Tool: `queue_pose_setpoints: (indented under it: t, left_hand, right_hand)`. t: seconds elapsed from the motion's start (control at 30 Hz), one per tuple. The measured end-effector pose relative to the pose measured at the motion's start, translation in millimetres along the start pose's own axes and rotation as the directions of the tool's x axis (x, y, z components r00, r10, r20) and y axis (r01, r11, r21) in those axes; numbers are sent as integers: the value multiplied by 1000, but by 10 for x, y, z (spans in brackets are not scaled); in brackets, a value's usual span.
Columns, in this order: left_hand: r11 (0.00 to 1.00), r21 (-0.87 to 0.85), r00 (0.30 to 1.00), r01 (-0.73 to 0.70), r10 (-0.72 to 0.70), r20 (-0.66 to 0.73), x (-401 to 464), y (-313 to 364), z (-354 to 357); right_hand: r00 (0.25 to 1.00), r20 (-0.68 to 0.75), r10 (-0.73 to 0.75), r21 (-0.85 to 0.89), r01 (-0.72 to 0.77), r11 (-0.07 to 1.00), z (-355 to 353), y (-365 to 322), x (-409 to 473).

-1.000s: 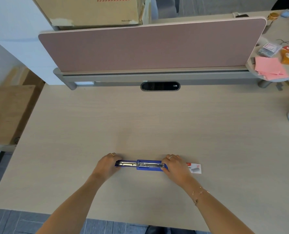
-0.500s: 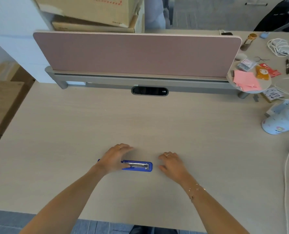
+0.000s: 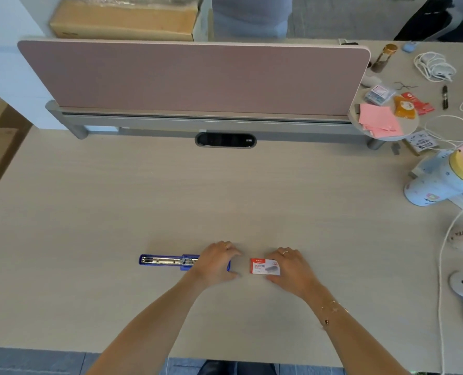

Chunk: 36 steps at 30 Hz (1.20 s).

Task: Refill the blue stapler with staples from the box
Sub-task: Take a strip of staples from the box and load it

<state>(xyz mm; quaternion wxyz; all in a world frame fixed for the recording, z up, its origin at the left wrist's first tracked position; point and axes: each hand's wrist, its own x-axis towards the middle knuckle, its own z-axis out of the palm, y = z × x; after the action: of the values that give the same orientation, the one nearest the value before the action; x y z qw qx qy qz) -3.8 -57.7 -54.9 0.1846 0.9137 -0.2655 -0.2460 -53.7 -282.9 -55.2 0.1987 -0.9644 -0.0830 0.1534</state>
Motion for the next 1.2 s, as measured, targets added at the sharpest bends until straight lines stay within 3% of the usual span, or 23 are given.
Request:
queue_pose_setpoints:
  t: [0.33, 0.57, 1.2]
  left_hand:
    - [992, 120, 999, -28, 23, 47, 211, 258, 162]
    - [987, 159, 1000, 25, -27, 6, 258, 357, 200]
    - [953, 304, 998, -2, 21, -59, 157, 313, 189]
  right_hand:
    - [1000, -21, 7, 7, -7, 1000, 121, 78, 10]
    - [999, -45, 31, 52, -28, 998, 163, 102, -8]
    - [999, -42, 4, 21, -3, 1000, 166, 169, -53]
